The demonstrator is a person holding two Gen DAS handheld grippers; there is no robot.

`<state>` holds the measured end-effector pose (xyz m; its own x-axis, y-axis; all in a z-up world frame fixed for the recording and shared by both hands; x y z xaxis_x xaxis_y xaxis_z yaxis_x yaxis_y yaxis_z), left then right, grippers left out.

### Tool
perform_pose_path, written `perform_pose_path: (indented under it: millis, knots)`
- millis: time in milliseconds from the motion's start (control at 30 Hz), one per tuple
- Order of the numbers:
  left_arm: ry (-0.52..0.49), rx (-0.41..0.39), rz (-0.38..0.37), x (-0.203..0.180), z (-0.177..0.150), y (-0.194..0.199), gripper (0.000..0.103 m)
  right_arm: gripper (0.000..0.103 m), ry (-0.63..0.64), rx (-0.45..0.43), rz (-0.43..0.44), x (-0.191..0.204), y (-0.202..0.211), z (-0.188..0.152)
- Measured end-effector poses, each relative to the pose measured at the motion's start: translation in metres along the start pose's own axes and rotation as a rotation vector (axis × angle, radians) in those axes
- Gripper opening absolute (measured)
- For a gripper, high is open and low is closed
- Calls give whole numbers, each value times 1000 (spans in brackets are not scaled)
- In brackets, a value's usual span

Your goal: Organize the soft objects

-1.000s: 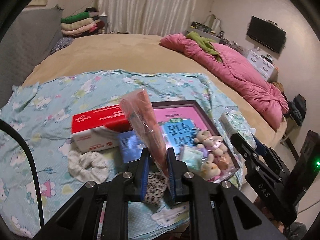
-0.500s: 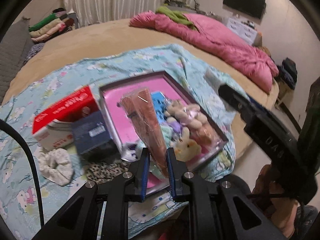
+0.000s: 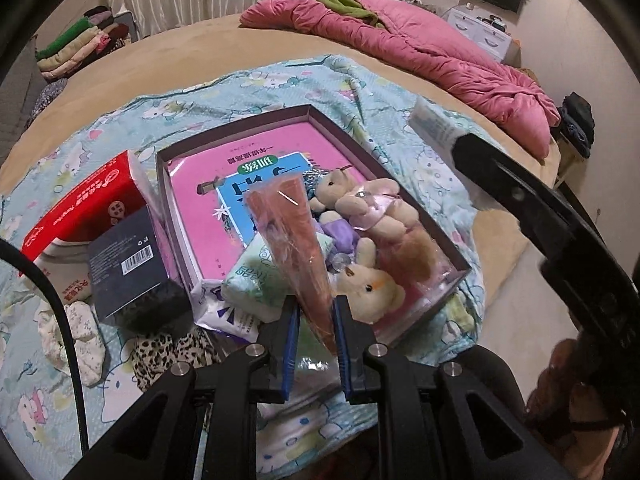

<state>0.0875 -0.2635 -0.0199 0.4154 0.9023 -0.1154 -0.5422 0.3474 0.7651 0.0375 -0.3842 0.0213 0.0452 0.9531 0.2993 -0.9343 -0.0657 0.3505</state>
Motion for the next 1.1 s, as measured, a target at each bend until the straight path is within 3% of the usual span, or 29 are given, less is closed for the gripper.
perform_pose_path:
  millis: [600, 1100]
  knots:
    - [37, 57, 7, 24, 3, -50, 18, 55, 38, 67, 0, 0, -26, -15]
    - [71, 61, -88, 37, -2, -49, 18, 55, 108, 131, 41, 18, -51, -32]
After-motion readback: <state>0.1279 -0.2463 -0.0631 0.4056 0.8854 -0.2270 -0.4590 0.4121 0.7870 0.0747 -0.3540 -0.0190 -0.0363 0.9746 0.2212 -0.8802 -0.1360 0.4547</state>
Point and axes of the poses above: each gripper's, at about its wrist camera, not at the fingertips, and y roughly against the way its jaws point, x to its left, z to its top, the point moved 3 cm from there along -y, roughly the way its jaws point, and after that the axes turned 10 degrees about -x, right-handed, at the moved point
